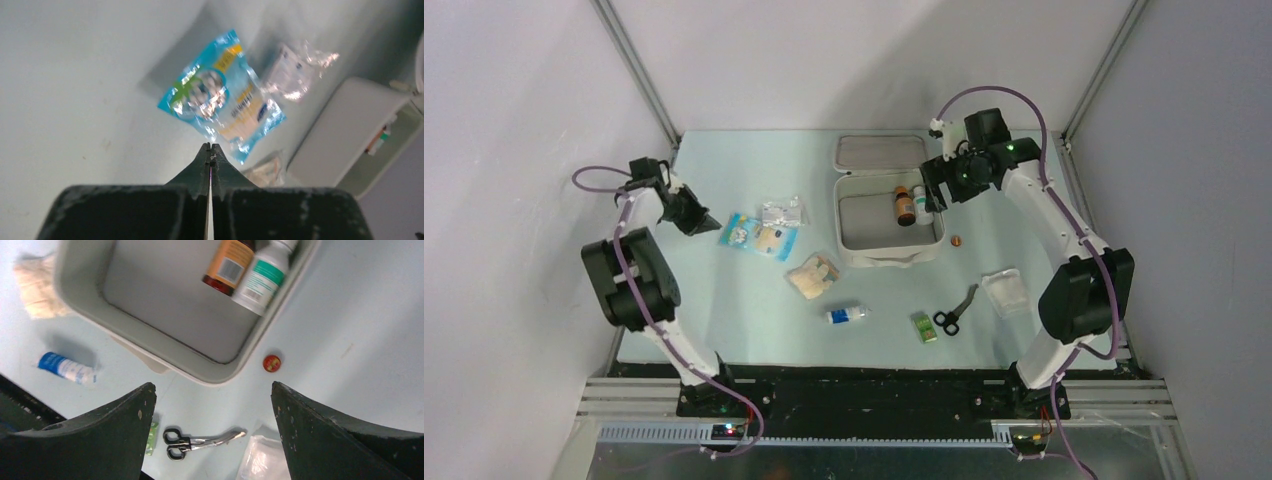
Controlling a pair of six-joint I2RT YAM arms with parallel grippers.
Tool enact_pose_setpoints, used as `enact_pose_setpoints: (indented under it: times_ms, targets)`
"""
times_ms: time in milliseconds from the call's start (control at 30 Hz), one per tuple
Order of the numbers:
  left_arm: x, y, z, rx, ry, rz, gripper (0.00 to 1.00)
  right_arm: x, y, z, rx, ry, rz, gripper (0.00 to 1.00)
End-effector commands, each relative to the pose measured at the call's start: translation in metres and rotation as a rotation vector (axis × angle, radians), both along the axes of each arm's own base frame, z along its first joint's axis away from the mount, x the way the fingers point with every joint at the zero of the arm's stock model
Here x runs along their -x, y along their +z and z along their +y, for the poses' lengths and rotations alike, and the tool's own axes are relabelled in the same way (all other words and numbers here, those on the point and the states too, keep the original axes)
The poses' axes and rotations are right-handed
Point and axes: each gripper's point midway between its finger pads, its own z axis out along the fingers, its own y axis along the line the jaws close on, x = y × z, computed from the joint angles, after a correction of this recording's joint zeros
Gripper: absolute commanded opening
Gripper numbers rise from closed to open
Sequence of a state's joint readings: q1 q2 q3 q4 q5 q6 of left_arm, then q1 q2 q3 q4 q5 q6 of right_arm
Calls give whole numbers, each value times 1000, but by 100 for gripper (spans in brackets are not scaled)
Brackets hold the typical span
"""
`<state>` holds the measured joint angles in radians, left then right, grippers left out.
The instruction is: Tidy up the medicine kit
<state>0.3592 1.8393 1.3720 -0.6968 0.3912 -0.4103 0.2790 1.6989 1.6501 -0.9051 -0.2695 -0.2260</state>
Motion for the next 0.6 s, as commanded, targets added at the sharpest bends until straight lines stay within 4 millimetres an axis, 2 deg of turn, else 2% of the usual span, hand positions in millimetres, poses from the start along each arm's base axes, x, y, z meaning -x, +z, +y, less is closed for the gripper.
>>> enact_pose_setpoints:
  times_ms: [0, 33, 133, 167, 233, 267, 300, 333, 367, 433, 533, 567]
  targets:
    - [22, 34, -22, 26, -93, -105, 0, -1, 31, 26, -107, 169, -76, 89]
    - [29, 30, -29, 30, -111, -94, 0, 1, 39, 33, -136, 215, -85, 90]
    - [41, 43, -42, -19, -183, -146, 0, 3, 57, 47, -201, 310, -109, 92]
    - [44, 44, -49, -33, -212, -151, 0, 7, 56, 52, -227, 346, -94, 92]
    - [48, 47, -50, -73, -201, -152, 1, 6, 58, 59, -242, 370, -88, 93]
    - [51, 46, -50, -58, -156, -131, 15, 3, 61, 61, -243, 369, -95, 93]
    - [52, 43, -52, -37, -124, -110, 38, 1, 58, 62, -243, 364, -86, 93]
    - [53, 40, -52, -35, -113, -96, 48, -1, 60, 64, -248, 361, -90, 93]
    - [53, 35, -48, -59, -88, -76, 67, -2, 59, 64, -248, 355, -86, 93]
    - [49, 28, -32, -124, -38, -46, 80, -5, 60, 64, -247, 339, -85, 94]
    - [29, 22, -21, -77, 18, -68, 83, -7, 57, 61, -226, 321, -80, 94]
    - [24, 16, -25, -24, 27, -61, 83, -6, 55, 61, -220, 319, -75, 94]
